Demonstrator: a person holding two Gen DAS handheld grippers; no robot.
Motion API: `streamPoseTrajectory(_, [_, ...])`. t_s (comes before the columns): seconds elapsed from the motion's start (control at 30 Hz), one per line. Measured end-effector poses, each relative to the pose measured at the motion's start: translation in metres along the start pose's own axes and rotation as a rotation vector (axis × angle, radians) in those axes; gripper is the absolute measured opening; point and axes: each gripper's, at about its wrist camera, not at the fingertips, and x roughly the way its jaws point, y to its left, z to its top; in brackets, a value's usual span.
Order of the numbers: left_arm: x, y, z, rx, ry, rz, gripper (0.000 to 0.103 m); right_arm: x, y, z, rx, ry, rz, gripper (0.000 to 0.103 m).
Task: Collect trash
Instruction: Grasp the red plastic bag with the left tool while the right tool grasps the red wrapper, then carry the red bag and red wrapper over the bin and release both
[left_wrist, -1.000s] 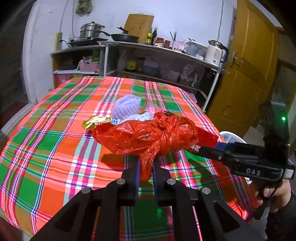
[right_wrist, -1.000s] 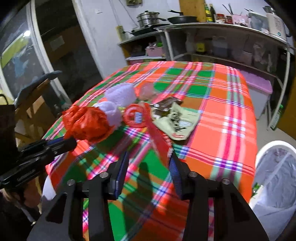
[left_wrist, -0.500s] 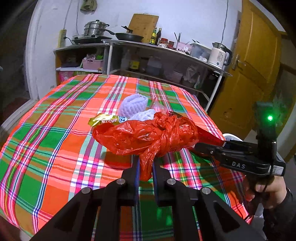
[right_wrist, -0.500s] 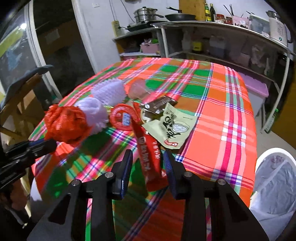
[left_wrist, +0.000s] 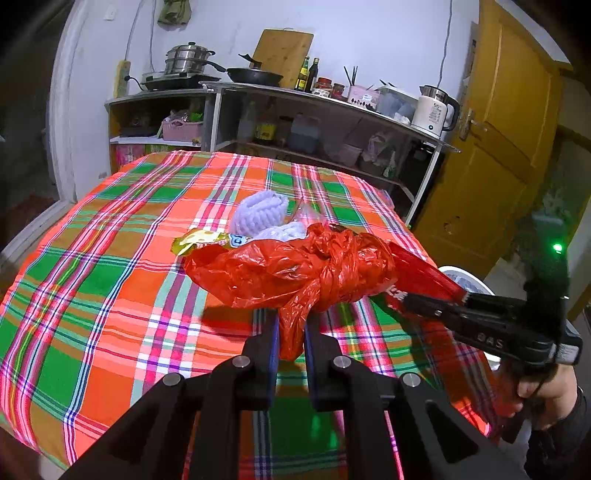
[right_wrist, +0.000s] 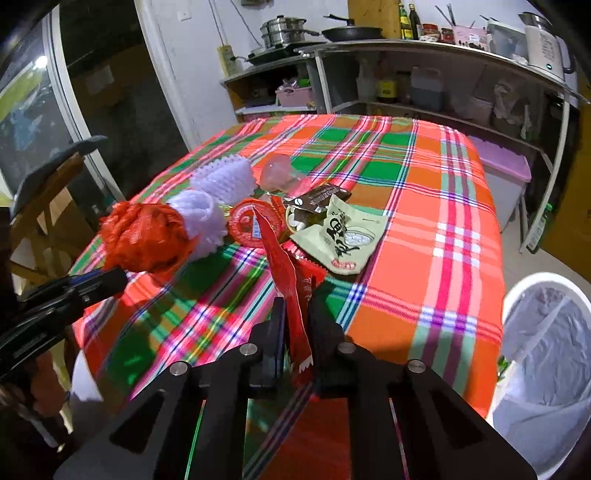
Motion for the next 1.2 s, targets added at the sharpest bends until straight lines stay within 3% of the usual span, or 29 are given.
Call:
streamPoseTrajectory(0.57, [-0.005, -0.064, 0.01, 0.097, -0.009, -0.092, 0.012, -0.092, -0.031, -0.026, 0.116, -0.145, -0.079, 0.011])
streamPoseTrajectory(1.2, [0.036, -0.169, 0.024, 0.25, 0.027, -0.235, 0.012, -0.15, -0.107, -0.058, 0.265, -0.208, -0.237, 0.011])
